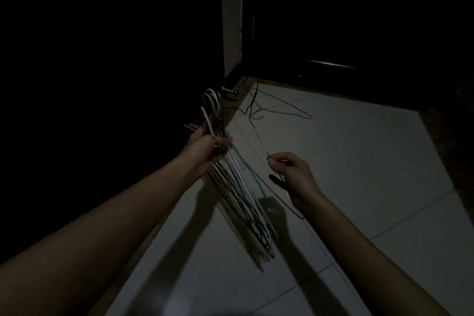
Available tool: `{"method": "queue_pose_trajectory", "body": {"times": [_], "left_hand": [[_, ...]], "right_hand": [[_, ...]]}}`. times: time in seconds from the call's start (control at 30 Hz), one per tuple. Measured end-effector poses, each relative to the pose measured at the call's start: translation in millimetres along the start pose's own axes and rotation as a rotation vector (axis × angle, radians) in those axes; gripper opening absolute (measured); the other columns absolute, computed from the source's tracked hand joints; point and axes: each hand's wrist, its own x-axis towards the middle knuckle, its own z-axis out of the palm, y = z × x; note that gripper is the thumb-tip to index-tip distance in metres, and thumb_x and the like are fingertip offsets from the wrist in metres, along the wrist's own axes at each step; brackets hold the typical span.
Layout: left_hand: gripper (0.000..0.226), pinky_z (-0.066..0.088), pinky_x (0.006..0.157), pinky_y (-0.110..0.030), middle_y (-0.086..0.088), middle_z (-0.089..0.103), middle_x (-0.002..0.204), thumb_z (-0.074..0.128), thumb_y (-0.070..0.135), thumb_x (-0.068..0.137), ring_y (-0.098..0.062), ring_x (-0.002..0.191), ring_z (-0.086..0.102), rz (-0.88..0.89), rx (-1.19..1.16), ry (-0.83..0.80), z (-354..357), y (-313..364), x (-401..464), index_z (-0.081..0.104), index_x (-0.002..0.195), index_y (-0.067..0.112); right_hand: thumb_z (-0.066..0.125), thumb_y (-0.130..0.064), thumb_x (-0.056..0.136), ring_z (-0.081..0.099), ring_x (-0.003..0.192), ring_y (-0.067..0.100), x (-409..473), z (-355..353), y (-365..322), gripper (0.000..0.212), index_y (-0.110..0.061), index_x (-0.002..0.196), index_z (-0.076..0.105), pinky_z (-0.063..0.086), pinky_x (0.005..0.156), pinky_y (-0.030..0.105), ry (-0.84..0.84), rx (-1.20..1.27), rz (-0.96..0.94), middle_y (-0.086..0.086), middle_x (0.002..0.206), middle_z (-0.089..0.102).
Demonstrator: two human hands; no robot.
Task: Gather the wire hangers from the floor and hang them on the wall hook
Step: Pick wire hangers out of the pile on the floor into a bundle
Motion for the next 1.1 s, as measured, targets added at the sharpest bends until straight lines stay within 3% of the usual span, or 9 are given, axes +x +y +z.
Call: {"method": "queue_pose_trajectory", "body": {"times": [0.07,0.17,0.33,0.5,0.57,0.63,0.87,0.97,1.1], "left_hand": [[0.049,0.053,0.068,-0.027,-0.005,0.063,0.086,0.049,-0.021,0.08,-0.015,0.081,0.063,-0.009,-0.023,0.02,5.7,2.6,0.8,0.054,0.117,0.012],[0.043,0.053,0.065,-0.026,-0.005,0.062,0.086,0.05,-0.021,0.08,-0.016,0.08,0.062,-0.013,-0.022,0.057,14.2,11.9,-1.5,0.056,0.11,0.01],[0.044,0.048,0.042,-0.015,-0.006,0.058,0.078,0.047,-0.021,0.08,-0.014,0.066,0.057,0.017,0.042,0.095,31.8,30.7,-4.9,0.054,0.113,0.008],[0.04,0.05,0.043,-0.016,-0.008,0.058,0.082,0.05,-0.019,0.081,-0.017,0.071,0.056,0.018,0.085,0.083,38.4,45.9,-1.1,0.052,0.109,0.008],[0.043,0.053,0.047,-0.021,-0.012,0.062,0.094,0.054,-0.016,0.081,-0.018,0.075,0.059,0.011,0.086,0.076,39.9,50.6,5.5,0.052,0.118,0.005],[0.045,0.053,0.046,-0.021,-0.012,0.063,0.093,0.056,-0.012,0.083,-0.016,0.073,0.061,0.004,0.053,0.085,44.7,51.3,10.0,0.05,0.125,0.003],[0.041,0.05,0.041,-0.019,-0.01,0.059,0.083,0.06,-0.008,0.083,-0.016,0.066,0.06,-0.023,0.036,0.017,61.5,41.0,28.8,0.051,0.123,-0.002],[0.034,0.05,0.04,-0.02,-0.012,0.056,0.079,0.06,-0.011,0.082,-0.018,0.063,0.059,-0.024,0.001,0.001,62.4,40.4,44.9,0.05,0.111,0.004],[0.035,0.048,0.039,-0.018,-0.011,0.058,0.082,0.061,-0.009,0.082,-0.017,0.066,0.06,-0.018,0.012,-0.064,53.0,48.2,69.3,0.052,0.114,0.002]], "right_hand": [[0.056,-0.002,0.09,0.056,0.083,0.013,-3.0,4.8,-1.6,0.006,-0.005,0.085,0.059,0.051,0.086,0.032,-0.043,0.043,0.012,0.001,0.085,0.058],[0.057,-0.004,0.089,0.059,0.086,0.016,-2.3,8.7,-5.4,0.006,-0.007,0.084,0.06,0.054,0.081,0.031,-0.117,0.044,0.014,0.003,0.087,0.061],[0.054,-0.006,0.091,0.062,0.084,0.015,2.0,15.8,-23.0,0.01,-0.009,0.084,0.059,0.049,0.066,0.023,-0.175,-0.018,-0.027,0.005,0.089,0.063],[0.054,-0.004,0.091,0.06,0.077,0.016,8.8,20.2,-36.0,0.007,-0.003,0.092,0.061,0.049,0.056,0.018,-0.19,-0.005,-0.01,0.009,0.088,0.061],[0.055,-0.004,0.091,0.059,0.072,0.015,11.2,18.7,-40.1,0.006,-0.003,0.09,0.061,0.049,0.052,0.016,-0.194,-0.008,-0.003,0.007,0.083,0.061],[0.056,-0.003,0.09,0.057,0.067,0.014,11.8,15.0,-42.6,0.006,-0.004,0.086,0.061,0.048,0.049,0.013,-0.184,-0.012,-0.017,0.006,0.078,0.06],[0.058,0.0,0.088,0.06,0.065,0.016,18.7,2.7,-47.3,0.009,-0.006,0.081,0.059,0.05,0.048,0.017,-0.119,-0.016,0.003,0.01,0.082,0.064],[0.055,0.001,0.09,0.062,0.066,0.017,25.9,5.6,-49.5,0.005,-0.003,0.09,0.058,0.052,0.05,0.018,-0.103,-0.033,0.005,0.01,0.082,0.066],[0.054,0.002,0.09,0.063,0.069,0.018,39.2,20.4,-59.6,0.008,-0.002,0.096,0.055,0.055,0.055,0.022,-0.118,-0.164,-0.012,0.013,0.086,0.065]]}}
